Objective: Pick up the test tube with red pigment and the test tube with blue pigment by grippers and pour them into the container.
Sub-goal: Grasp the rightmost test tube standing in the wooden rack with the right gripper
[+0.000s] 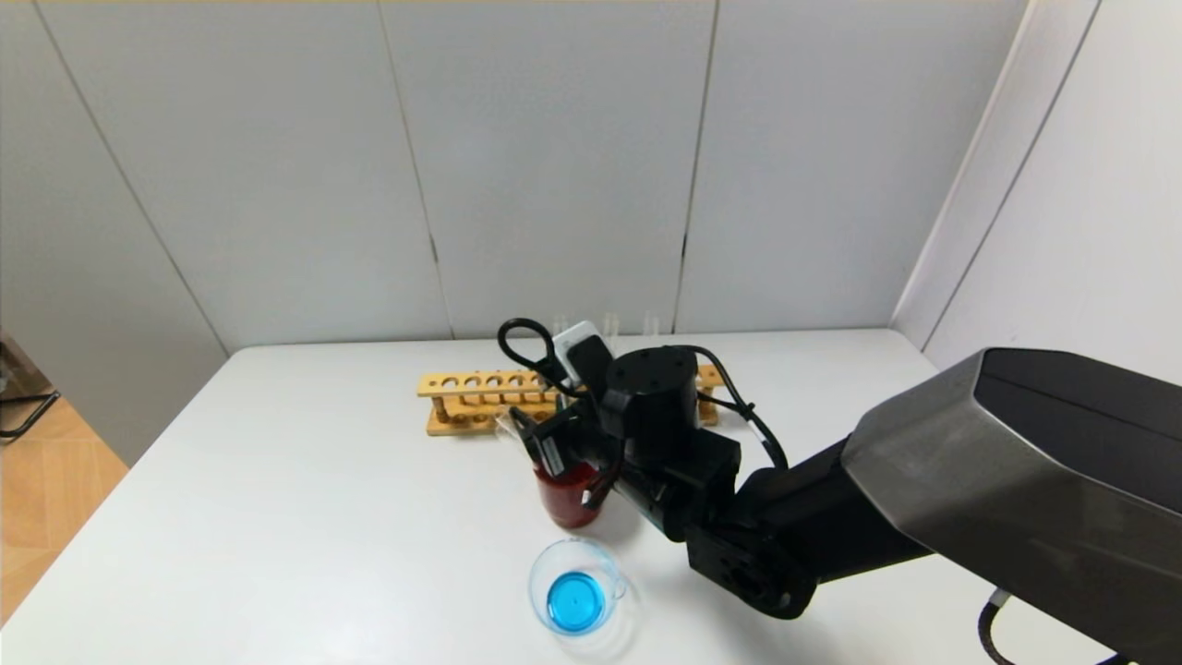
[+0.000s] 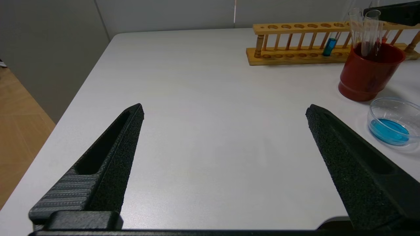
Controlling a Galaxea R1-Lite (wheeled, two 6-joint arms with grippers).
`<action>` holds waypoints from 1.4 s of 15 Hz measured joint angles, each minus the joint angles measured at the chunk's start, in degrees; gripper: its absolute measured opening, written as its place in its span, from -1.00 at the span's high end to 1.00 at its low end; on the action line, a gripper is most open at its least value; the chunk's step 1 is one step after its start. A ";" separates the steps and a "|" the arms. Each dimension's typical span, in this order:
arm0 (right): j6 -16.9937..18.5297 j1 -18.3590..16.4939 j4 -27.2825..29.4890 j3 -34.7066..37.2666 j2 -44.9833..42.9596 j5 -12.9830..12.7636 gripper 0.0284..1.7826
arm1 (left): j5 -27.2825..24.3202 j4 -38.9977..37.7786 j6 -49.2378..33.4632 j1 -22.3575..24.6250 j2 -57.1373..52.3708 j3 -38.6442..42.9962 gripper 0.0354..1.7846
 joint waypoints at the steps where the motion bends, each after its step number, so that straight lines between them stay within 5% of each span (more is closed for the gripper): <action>1: 0.13 -0.17 0.00 0.00 -0.67 -0.13 -0.84 | -0.02 0.00 0.02 0.00 0.00 0.00 -0.96; 11: 1.07 -5.49 -0.02 6.17 -10.84 -0.52 -0.96 | 0.00 -0.02 -0.01 0.00 0.00 0.00 -0.96; 17: 11.51 -7.36 -6.75 17.37 -12.57 -0.62 -0.96 | 0.00 0.00 0.00 0.00 0.00 0.00 -0.96; 21: 11.59 -10.34 -9.34 20.29 -9.85 -0.71 -0.96 | -0.02 0.00 0.02 0.00 0.00 0.00 -0.96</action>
